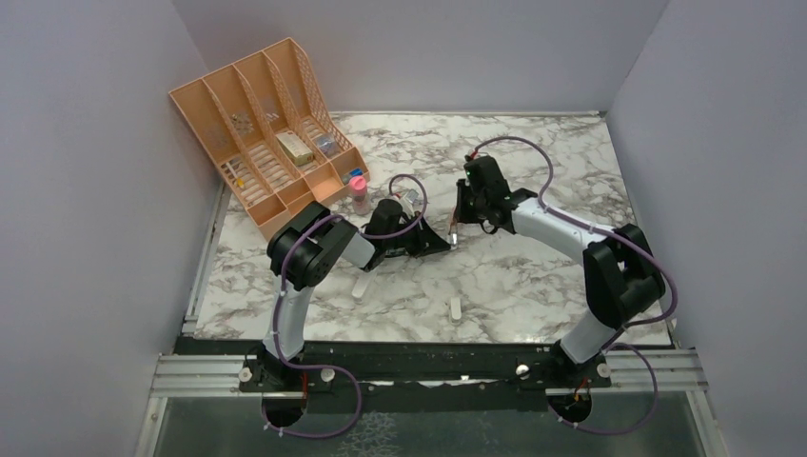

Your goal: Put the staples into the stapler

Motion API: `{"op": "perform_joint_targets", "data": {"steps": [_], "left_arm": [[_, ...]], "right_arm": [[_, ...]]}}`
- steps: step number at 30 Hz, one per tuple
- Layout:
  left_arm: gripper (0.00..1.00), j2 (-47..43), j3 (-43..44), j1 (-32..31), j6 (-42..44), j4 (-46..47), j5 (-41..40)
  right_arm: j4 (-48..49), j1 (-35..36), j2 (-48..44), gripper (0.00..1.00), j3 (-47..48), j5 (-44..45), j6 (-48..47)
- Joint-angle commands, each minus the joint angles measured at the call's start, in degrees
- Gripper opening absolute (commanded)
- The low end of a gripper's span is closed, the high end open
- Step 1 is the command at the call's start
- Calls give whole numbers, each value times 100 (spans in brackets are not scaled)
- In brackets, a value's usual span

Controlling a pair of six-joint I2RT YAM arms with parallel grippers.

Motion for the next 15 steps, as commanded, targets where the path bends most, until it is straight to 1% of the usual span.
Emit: {"op": "perform_joint_targets", "data": {"steps": [1, 6, 10, 12, 15], "left_arm": [[0, 370, -267, 15, 296, -834, -112], [0, 345, -253, 32, 305, -834, -104], [0, 240, -232, 63, 320, -834, -48], [4, 140, -187, 81, 331, -834, 10], [15, -12, -78, 130, 270, -834, 141]], "right_arm": [[159, -16, 322, 24, 354, 215, -208], [189, -16, 576, 24, 491, 55, -258], [93, -16, 531, 24, 502, -23, -227], [-13, -16, 411, 25, 502, -94, -214], [-228, -14, 132, 28, 500, -194, -134]]}}
